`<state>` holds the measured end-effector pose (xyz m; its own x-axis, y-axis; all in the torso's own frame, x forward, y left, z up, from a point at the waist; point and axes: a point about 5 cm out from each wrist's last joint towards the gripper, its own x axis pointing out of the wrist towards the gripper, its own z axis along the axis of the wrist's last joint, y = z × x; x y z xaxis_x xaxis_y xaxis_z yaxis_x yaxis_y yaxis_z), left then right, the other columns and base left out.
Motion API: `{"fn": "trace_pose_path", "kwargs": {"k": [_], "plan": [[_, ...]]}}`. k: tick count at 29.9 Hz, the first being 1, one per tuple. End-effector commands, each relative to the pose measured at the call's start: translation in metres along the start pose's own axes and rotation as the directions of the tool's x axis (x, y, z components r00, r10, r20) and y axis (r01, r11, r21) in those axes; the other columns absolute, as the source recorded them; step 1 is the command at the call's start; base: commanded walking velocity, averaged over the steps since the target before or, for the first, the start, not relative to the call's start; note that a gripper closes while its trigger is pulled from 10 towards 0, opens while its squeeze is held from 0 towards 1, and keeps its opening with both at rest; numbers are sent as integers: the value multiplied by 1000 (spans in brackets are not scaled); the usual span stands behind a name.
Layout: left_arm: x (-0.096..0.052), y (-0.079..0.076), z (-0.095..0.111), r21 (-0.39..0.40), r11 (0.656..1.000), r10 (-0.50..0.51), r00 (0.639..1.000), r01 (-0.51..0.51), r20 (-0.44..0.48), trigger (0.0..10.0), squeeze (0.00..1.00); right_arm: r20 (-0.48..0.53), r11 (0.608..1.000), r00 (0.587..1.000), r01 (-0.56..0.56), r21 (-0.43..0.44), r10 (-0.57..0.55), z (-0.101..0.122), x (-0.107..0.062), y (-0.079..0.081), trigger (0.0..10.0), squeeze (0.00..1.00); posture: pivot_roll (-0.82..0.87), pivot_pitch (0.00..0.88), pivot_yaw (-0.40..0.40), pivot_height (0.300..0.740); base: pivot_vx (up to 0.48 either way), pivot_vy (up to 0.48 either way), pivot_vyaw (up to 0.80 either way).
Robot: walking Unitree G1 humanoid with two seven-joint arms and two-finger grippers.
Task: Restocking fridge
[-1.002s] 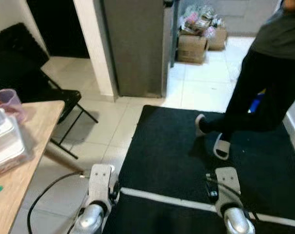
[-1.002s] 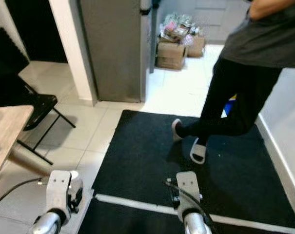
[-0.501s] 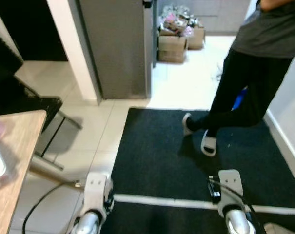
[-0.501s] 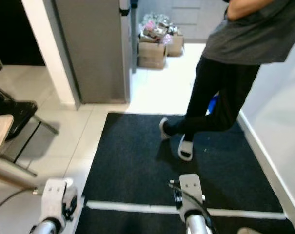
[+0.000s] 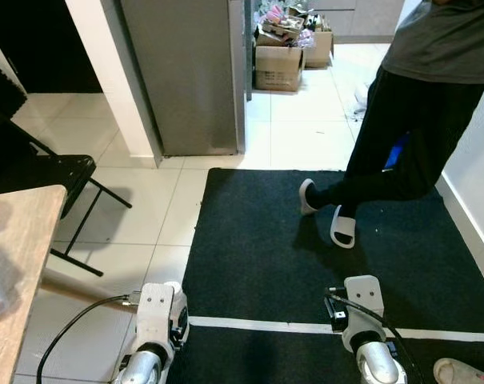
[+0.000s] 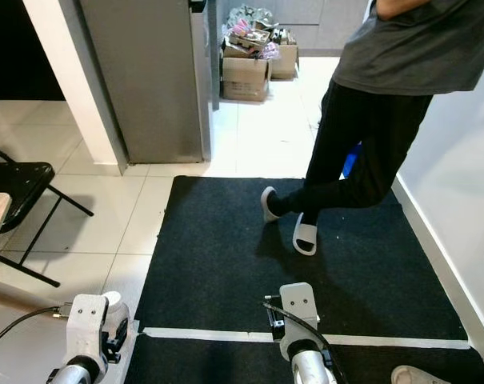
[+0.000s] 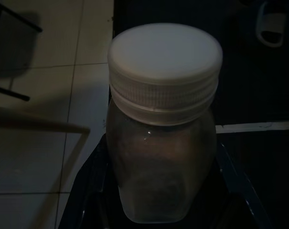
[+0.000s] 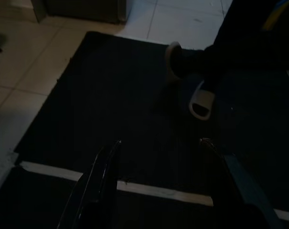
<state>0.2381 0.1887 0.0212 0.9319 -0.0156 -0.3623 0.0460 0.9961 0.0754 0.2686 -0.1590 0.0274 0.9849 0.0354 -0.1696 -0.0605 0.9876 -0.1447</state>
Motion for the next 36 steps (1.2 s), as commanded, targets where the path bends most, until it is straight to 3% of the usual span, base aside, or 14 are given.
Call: {"fn": "trace_pose_path", "kwargs": {"k": [1,9,36], "plan": [[-5,2,-9,37,999,-10,1000,11,-25,10000,0,-32,1000,999,-9,-11,9,-10,-6,1,10000,0,-37,136,46,710,0,0,0],[-5,-9,-10,77,994,-75,997,75,-1,10000,0,-35,1000,999,-17,-23,16,-12,-6,1,10000,0,-49,129,39,710,227,0,0],[-3,-13,-10,90,991,-98,995,97,8,10000,0,-54,999,998,-15,-34,13,-19,-8,1,10000,0,-54,132,42,710,424,-38,0]]}}
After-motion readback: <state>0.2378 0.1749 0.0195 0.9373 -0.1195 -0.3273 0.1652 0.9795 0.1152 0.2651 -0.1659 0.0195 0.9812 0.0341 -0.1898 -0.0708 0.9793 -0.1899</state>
